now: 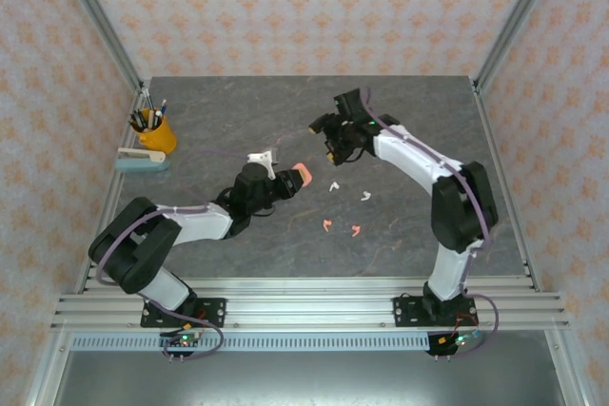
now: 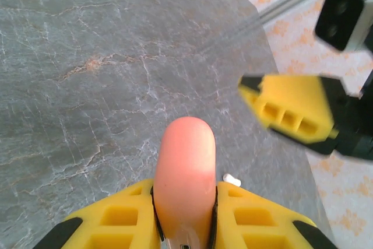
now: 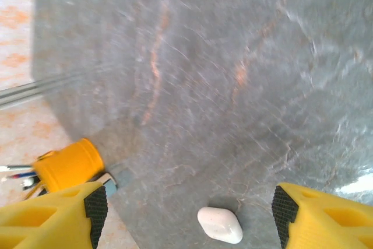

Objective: Insert wireless bluetooth earbuds into charging case

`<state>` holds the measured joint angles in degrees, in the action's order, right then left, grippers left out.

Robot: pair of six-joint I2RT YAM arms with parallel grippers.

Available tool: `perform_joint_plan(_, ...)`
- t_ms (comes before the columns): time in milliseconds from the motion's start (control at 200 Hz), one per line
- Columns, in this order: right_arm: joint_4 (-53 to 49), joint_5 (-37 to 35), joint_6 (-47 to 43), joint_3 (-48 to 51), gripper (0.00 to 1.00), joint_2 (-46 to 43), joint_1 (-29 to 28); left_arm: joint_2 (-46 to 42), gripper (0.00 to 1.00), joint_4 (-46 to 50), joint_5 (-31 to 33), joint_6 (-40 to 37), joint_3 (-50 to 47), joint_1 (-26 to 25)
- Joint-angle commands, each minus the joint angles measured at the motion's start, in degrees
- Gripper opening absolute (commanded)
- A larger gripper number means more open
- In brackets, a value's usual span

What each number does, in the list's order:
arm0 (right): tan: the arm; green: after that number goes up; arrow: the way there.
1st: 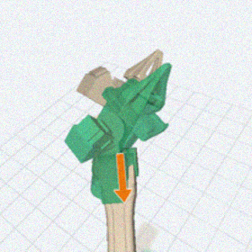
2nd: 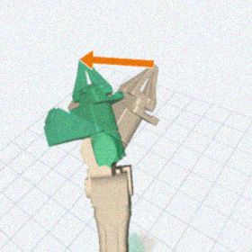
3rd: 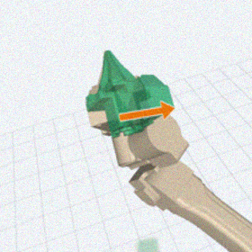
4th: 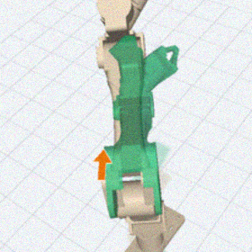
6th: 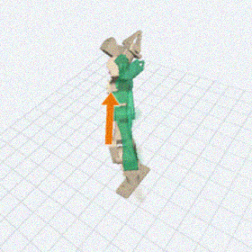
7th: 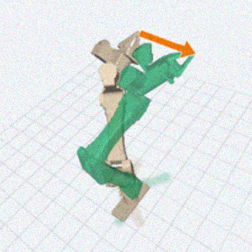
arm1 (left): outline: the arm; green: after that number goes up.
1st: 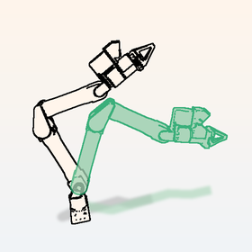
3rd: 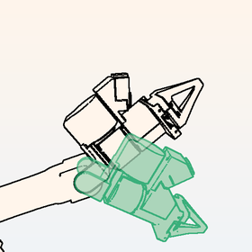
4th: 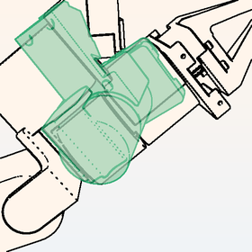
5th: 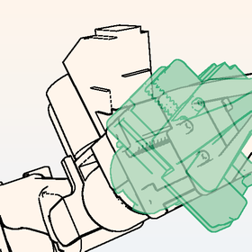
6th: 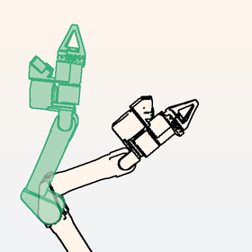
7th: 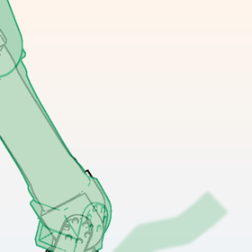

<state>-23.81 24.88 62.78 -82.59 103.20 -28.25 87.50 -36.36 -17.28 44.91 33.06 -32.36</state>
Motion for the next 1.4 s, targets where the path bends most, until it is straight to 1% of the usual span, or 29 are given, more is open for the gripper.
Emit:
perform_joint_plan(0,2.4,-0.4,-10.4,4.2,0.75,-5.0,0.9,-4.4,0.00,8.7,-7.9,-5.9,2.1,3.6)
perform_joint_plan(105,4.8,-0.8,-22.8,9.2,0.74,-10.7,1.2,-8.4,0.00,15.1,-15.5,-9.5,3.8,7.5)
perform_joint_plan(210,9.3,3.0,-32.7,15.0,0.73,-15.5,1.3,-11.7,0.00,22.5,-23.0,-13.5,6.4,10.7)
perform_joint_plan(310,13.6,9.6,-36.4,18.5,0.72,-17.2,1.3,-13.7,0.00,29.4,-27.8,-17.9,8.7,12.4)
perform_joint_plan(410,19.0,16.7,-36.4,20.4,0.71,-16.6,1.1,-14.5,0.00,31.4,-30.0,-18.6,10.0,12.8)
perform_joint_plan(490,21.9,20.3,-35.8,20.9,0.69,-15.5,0.4,-14.6,0.00,31.7,-30.6,-18.7,10.6,12.8)
perform_joint_plan(535,22.5,21.2,-36.1,20.9,0.69,-15.0,-0.4,-14.4,0.00,32.3,-30.8,-19.0,10.9,12.8)
perform_joint_plan(941,23.7,22.7,-36.7,21.9,0.67,-12.2,-4.9,-12.6,0.00,32.4,-30.8,-19.1,13.0,12.9)
perform_joint_plan(1181,24.2,20.6,-37.0,23.2,0.62,-10.1,-4.9,-13.0,0.00,32.7,-31.2,-19.0,14.0,12.8)
perform_joint_plan(1396,27.0,20.2,-35.6,25.6,0.58,-8.7,-2.4,-14.9,0.00,33.3,-31.2,-18.9,14.3,12.9)
